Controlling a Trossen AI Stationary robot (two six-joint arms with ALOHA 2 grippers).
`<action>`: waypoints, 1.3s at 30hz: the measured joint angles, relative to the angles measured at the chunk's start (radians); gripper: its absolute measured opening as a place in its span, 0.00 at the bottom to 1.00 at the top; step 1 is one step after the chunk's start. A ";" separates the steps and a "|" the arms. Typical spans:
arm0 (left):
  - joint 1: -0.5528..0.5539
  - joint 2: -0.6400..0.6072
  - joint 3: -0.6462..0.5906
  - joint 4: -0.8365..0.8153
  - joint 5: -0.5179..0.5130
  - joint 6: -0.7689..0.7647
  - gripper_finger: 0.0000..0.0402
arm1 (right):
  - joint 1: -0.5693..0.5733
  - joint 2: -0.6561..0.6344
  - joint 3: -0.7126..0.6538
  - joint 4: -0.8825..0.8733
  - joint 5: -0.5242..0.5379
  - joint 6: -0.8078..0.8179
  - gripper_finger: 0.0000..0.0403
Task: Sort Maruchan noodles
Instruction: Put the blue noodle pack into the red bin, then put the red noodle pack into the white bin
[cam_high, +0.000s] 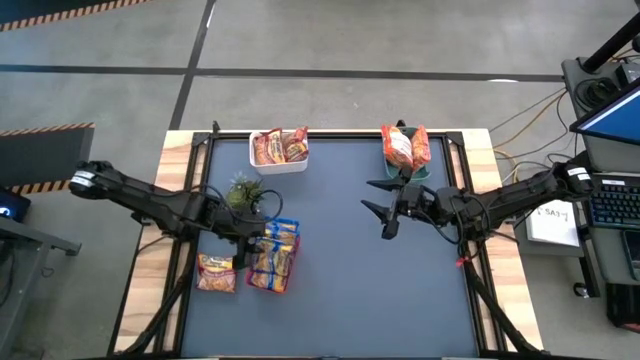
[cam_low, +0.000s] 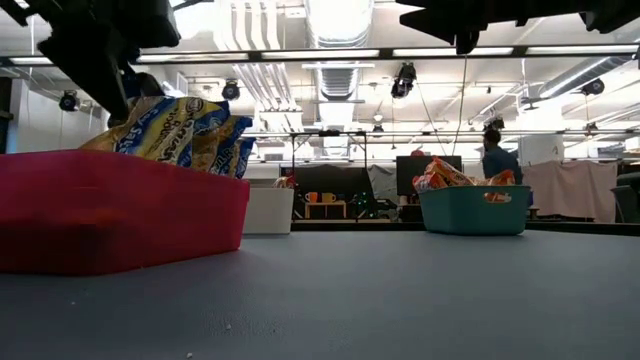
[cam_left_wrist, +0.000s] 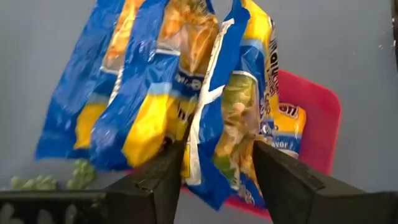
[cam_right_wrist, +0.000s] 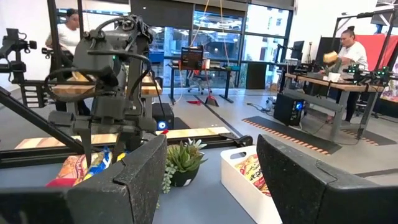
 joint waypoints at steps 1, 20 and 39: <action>0.000 0.000 0.014 -0.025 0.000 -0.005 0.44 | 0.000 0.000 0.000 0.000 0.000 -0.002 0.59; -0.036 0.007 0.298 -0.509 0.070 -0.260 0.42 | -0.009 0.000 0.000 -0.001 0.000 -0.003 0.59; -0.227 0.010 0.052 -0.419 0.106 -0.384 0.51 | -0.087 0.000 -0.001 -0.022 -0.005 -0.030 0.59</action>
